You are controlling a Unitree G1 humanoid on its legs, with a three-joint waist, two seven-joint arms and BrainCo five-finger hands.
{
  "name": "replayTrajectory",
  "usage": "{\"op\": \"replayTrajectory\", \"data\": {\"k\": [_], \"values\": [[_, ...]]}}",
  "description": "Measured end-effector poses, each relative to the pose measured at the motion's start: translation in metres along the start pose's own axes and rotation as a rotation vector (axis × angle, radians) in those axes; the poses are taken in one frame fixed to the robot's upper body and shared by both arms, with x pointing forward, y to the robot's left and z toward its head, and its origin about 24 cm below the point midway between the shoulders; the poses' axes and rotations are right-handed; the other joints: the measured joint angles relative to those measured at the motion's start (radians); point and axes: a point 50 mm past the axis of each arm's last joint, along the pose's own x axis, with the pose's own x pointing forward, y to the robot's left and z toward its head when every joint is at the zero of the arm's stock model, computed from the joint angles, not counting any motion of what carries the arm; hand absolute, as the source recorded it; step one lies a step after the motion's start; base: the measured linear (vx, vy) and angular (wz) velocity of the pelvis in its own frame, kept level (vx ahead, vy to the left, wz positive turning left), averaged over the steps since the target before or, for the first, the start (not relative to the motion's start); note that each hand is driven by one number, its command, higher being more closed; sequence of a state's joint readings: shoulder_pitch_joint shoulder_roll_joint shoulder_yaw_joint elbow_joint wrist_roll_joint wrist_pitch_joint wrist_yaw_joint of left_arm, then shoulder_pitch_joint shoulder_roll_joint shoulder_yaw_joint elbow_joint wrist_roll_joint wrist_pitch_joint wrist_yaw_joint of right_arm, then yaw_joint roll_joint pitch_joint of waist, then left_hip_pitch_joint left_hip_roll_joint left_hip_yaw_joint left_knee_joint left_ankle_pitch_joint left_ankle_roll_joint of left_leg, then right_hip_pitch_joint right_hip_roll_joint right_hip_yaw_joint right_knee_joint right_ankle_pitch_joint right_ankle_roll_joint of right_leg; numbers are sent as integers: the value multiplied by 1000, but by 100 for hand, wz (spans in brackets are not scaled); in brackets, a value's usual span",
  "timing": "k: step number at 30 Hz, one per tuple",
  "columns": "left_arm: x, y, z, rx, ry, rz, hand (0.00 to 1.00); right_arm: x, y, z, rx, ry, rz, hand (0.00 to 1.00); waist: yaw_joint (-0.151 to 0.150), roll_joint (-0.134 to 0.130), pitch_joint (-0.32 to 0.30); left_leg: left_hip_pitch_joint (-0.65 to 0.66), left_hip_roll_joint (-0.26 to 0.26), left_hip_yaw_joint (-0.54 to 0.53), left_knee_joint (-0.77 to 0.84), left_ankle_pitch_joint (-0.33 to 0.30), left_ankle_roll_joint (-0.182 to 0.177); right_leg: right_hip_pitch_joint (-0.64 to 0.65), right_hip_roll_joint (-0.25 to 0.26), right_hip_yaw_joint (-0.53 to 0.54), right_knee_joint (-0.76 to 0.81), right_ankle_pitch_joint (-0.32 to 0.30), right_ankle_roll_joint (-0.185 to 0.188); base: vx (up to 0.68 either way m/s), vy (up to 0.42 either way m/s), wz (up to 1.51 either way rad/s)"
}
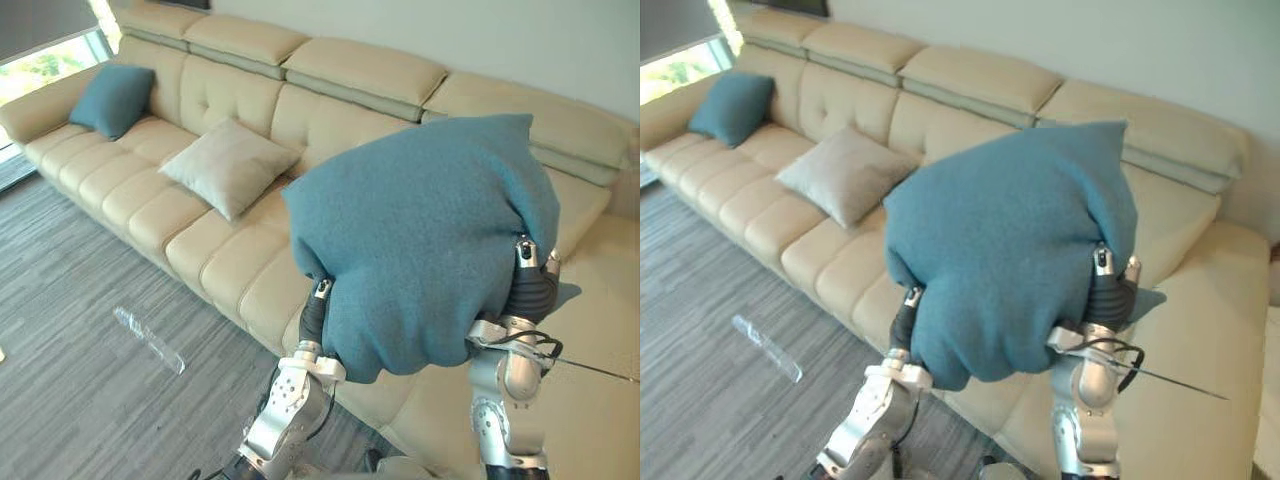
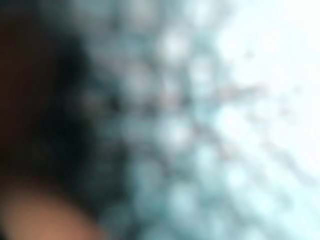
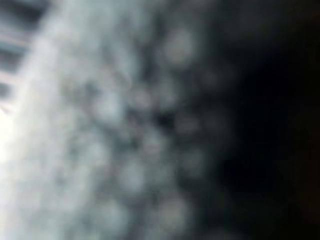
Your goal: Pick up cushions and gather them together orderly.
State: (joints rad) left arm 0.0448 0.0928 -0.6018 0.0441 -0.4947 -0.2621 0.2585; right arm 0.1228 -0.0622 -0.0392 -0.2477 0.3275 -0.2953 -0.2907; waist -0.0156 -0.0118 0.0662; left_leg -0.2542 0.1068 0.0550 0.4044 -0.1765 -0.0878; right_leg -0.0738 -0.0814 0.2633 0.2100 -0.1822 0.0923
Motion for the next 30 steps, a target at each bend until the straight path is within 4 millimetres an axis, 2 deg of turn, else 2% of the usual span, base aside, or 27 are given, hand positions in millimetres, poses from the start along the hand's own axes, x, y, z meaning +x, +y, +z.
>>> {"op": "replayTrajectory", "data": {"k": [1, 2, 5, 7, 8, 9, 10, 11, 12, 13, 14, 16, 17, 20, 21, 22, 24, 25, 27, 28, 29, 30], "values": [[0, 0, 0, 1, 3, 0, 100, 0, 0, 0, 1, 1, -1, 100, 0, -5, 1, -2, -5, 17, 14, -11, 10, -6, -9, 12, 0, 2, 8, 239, 472, -75], [0, 1, -1, 4, 7, 1, 100, 0, 1, -1, 4, 4, -2, 100, 4, -16, 0, -8, -14, 65, 46, -42, 29, -24, -29, 40, 7, 9, 34, 205, 432, -76], [0, 1, -1, 5, 7, 2, 100, -1, 2, -2, 13, 12, -6, 100, 7, -19, 0, 9, -13, 143, 92, -77, 51, -78, -38, 43, 86, 30, 67, 129, 289, -87], [-1, 4, -1, 17, 9, 4, 100, 0, 3, -5, 10, 20, 1, 100, 7, -20, 0, 53, -10, 202, 62, -83, 56, -139, -43, -27, 164, 53, 50, 81, 194, -90], [-1, 6, -2, 25, 13, 8, 100, 2, 3, -10, 5, 34, 5, 100, 3, -20, 0, 76, -6, 224, 38, -83, 56, -152, -47, -83, 175, 69, 27, 35, 89, -82], [-2, 10, -3, 43, 22, 15, 100, 4, 2, -21, -9, 72, 7, 100, -2, -20, -2, 115, 4, 253, -18, -83, 55, -159, -46, -168, 163, 89, -11, 19, 62, -104], [-2, 16, -5, 66, 35, 22, 100, 4, 0, -30, -24, 110, 10, 100, -3, -30, -11, 124, 6, 269, -52, -76, 46, -175, -43, -227, 136, 93, -28, 0, 22, -85], [-3, 18, -5, 74, 39, 23, 100, 4, -1, -33, -31, 120, 15, 100, -5, -30, -11, 125, 6, 271, -60, -73, 44, -177, -40, -243, 120, 95, -35, 13, -63, -51], [-3, 23, -8, 97, 61, 31, 100, 5, -4, -41, -56, 155, 28, 100, -25, -46, -18, 126, 5, 276, -91, -59, 33, -182, -32, -297, 51, 111, -65, 48, -121, -14], [-3, 26, -12, 107, 82, 40, 100, 5, -7, -47, -72, 185, 32, 100, -41, -44, -17, 127, 3, 272, -101, -47, 23, -178, -18, -320, -1, 133, -71, 77, -150, -2], [-3, 26, -14, 109, 91, 40, 100, 5, -9, -48, -79, 193, 31, 100, -47, -38, -15, 129, 5, 262, -104, -44, 18, -168, -15, -323, -12, 140, -61, 131, -160, -7], [-5, 24, -21, 120, 133, 30, 100, 2, -20, -55, -114, 248, 20, 100, -46, 1, -8, 137, 28, 157, -104, -42, 8, -131, 18, -334, -40, 149, -63, 164, -198, -12], [-5, 23, -22, 120, 138, 27, 100, 0, -22, -55, -119, 252, 17, 100, -47, 5, -9, 138, 32, 151, -100, -39, 2, -125, 21, -339, -40, 148, -66, 156, -193, 18], [-7, 21, -26, 118, 159, 17, 100, -15, -30, -42, -123, 243, 10, 100, -38, 28, 5, 88, 95, 116, 174, -29, -5, -17, 53, -372, -49, 125, -93, 133, -159, 16], [-8, 19, -22, 105, 144, 13, 100, -18, -25, -27, -105, 192, 30, 100, -21, 41, 2, 47, 123, 109, 315, -2, -4, 14, 72, -368, -40, 90, -101, 73, -87, -16], [-8, 17, -20, 98, 132, 10, 100, -18, -23, -22, -98, 170, 38, 100, -18, 45, 3, 37, 129, 103, 348, 10, -5, 19, 77, -364, -38, 80, -102, 55, -81, -21], [-6, 9, -3, 64, 48, -16, 100, -15, -13, -5, -49, 75, 57, 100, -12, 30, 0, -2, 139, 90, 430, 92, 1, 31, 79, -328, -45, 54, -118, 26, -28, -17], [-5, 8, 1, 54, 27, -16, 100, -14, -11, -3, -38, 59, 58, 100, -6, 20, 3, -18, 139, 91, 440, 81, 4, 32, 77, -316, -50, 55, -120, 84, -8, -24], [-2, 3, 5, 26, -13, -12, 100, -10, -7, -1, -12, 25, 59, 100, 0, 25, -6, -21, 98, 45, 334, -37, 19, 31, 77, -284, -67, 61, -128, 107, 39, -33], [-2, 3, 6, 25, -16, -7, 100, -7, -6, -3, -8, 26, 59, 100, 2, 22, -5, -18, 41, -30, 202, -70, 16, 33, 69, -263, -76, 62, -128, 106, 99, -39], [-2, 4, 5, 30, -14, -5, 100, -5, -5, -7, -9, 33, 57, 100, 5, 17, -3, -11, 12, -68, 130, -67, 13, 33, 64, -250, -77, 64, -122, 147, 155, -61], [-2, 7, 3, 40, -4, -1, 100, -2, -6, -16, -23, 60, 54, 100, 13, 24, -6, 18, -22, -128, -18, -27, 1, 35, 63, -228, -77, 67, -107, 155, 180, -90]]}}
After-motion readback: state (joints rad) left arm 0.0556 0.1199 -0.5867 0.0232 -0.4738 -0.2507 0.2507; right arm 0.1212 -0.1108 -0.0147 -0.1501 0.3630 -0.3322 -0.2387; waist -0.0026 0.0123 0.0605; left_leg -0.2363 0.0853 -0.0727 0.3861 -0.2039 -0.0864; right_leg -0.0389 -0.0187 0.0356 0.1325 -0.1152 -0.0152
